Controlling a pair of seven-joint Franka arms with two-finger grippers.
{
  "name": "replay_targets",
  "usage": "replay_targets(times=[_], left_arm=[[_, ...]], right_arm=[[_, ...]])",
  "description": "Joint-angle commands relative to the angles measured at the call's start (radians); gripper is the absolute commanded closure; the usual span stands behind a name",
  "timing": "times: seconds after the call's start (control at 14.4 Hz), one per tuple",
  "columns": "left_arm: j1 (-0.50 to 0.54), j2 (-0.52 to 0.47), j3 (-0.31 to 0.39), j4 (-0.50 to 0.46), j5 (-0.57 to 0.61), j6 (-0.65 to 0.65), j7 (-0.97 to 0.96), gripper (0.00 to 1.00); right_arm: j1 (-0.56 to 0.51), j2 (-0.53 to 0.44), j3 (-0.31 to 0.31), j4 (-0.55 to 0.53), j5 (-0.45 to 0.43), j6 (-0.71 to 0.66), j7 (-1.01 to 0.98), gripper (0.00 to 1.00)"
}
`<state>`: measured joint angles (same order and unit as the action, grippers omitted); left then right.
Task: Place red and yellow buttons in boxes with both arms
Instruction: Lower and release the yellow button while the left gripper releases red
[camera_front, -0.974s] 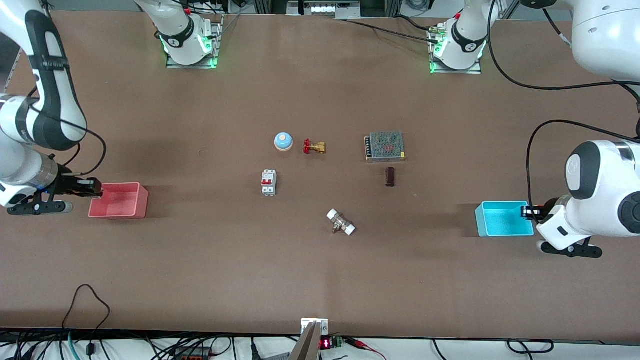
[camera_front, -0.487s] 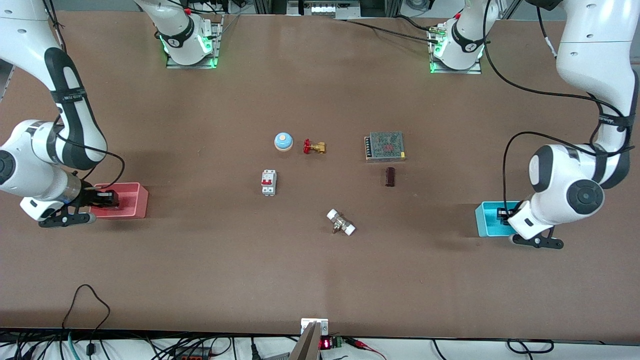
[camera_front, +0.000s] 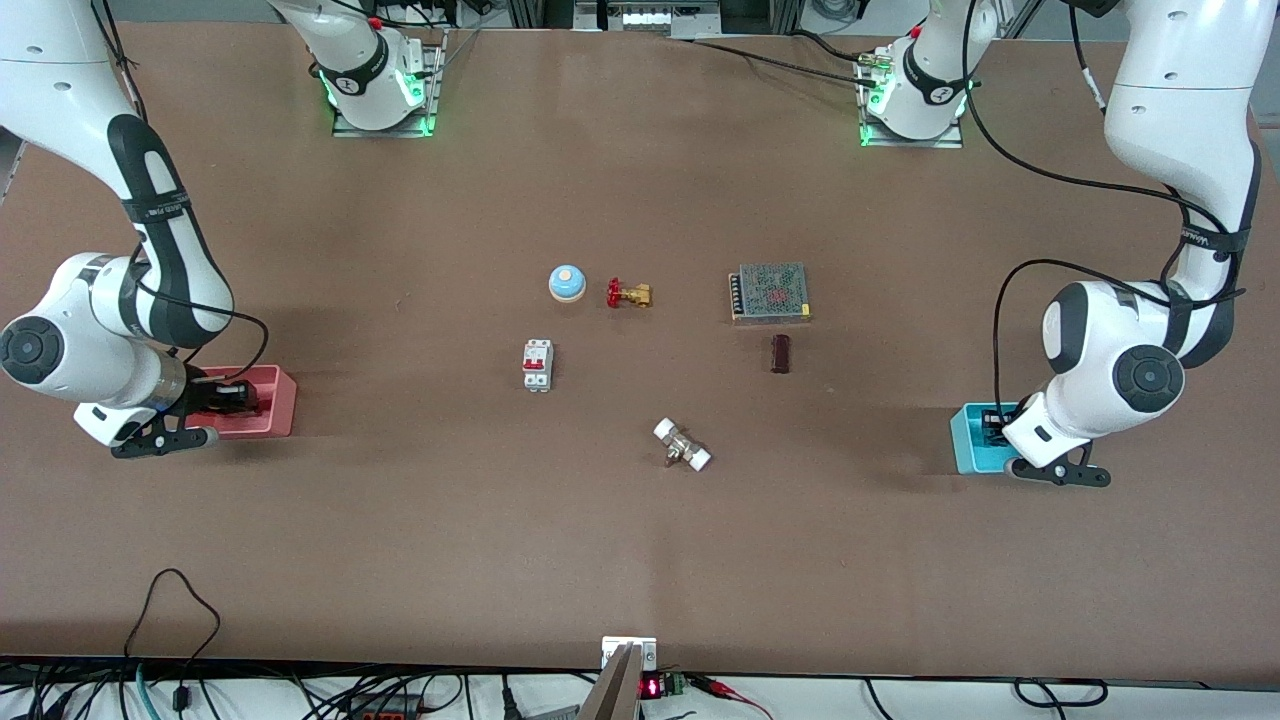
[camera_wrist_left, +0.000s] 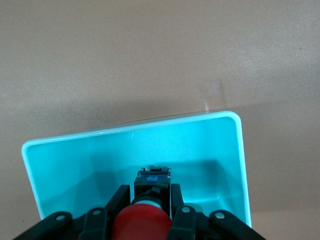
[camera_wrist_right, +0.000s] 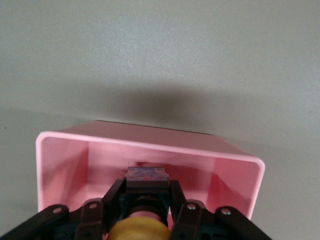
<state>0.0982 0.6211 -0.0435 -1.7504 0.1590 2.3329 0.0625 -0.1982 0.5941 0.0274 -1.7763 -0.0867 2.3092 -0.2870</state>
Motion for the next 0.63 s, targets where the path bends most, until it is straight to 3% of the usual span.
replay_targets(times=[0.0,0.07,0.21,0.35,0.56], left_arm=[[0.012,-0.037,-0.013,-0.032,0.022,0.002,-0.013,0.00],[0.012,-0.038,-0.013,-0.029,0.022,-0.001,-0.012,0.00],[0.012,-0.053,-0.013,-0.023,0.022,-0.012,-0.013,0.00],[0.009,-0.064,-0.015,-0.008,0.022,-0.052,-0.012,0.00],[0.008,-0.066,-0.015,0.028,0.024,-0.090,-0.012,0.00]], right_arm=[[-0.001,0.013,0.003,0.023,0.005,-0.005,-0.018,0.66],[-0.001,0.013,0.003,0.024,0.005,-0.005,-0.017,0.52],[-0.001,0.012,0.003,0.024,0.005,-0.005,-0.006,0.11],[-0.001,0.007,0.003,0.026,0.007,-0.005,-0.005,0.00],[0.003,-0.028,0.005,0.028,0.009,-0.011,-0.004,0.00]])
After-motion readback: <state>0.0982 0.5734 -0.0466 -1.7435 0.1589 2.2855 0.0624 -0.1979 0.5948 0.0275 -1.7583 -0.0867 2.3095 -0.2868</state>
